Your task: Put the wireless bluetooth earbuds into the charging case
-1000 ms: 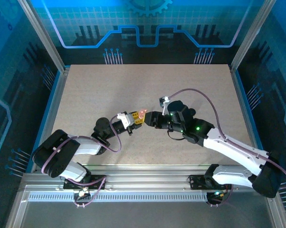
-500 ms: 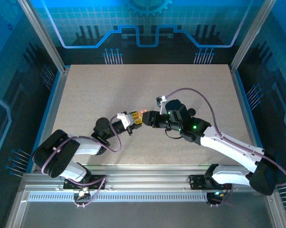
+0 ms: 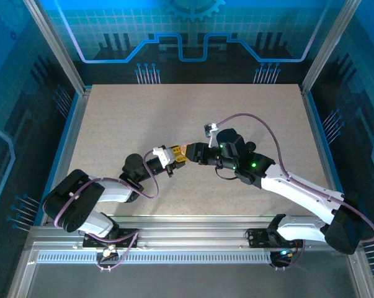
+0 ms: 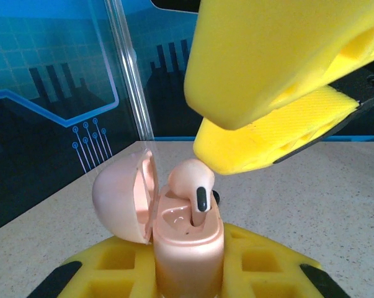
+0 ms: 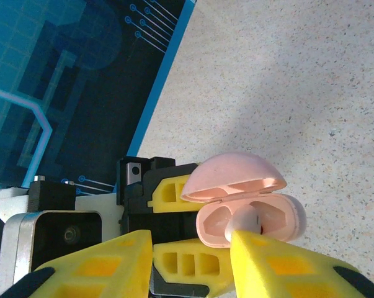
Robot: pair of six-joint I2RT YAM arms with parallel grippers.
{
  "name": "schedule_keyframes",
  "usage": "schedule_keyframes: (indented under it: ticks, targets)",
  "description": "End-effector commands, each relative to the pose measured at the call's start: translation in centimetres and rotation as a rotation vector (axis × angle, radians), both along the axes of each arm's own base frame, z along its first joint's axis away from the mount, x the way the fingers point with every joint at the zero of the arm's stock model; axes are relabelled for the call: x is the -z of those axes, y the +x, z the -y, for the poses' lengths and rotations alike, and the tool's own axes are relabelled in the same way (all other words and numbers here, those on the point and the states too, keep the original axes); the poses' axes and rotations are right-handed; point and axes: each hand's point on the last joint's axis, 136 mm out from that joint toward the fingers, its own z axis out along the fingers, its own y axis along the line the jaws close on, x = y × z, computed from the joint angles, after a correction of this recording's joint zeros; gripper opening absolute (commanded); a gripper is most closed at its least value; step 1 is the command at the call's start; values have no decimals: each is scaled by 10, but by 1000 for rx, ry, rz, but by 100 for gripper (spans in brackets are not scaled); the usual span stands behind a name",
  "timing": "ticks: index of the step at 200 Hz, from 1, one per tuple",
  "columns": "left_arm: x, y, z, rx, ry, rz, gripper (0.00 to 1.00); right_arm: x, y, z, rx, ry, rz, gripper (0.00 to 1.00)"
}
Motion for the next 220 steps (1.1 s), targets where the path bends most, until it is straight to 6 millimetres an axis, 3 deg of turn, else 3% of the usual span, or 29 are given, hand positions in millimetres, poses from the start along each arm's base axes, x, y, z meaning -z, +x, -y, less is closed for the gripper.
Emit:
schedule_keyframes:
  ticks: [1, 54, 220]
  targets:
    - [-13, -10, 1, 29, -28, 45, 16, -23, 6, -1, 0, 34, 61, 39]
    - [-13, -9, 1, 25, -30, 46, 16, -16, 1, 15, 37, -13, 38, 40]
    - [-19, -11, -1, 22, -35, 52, 16, -12, 7, -4, -7, -3, 25, 41]
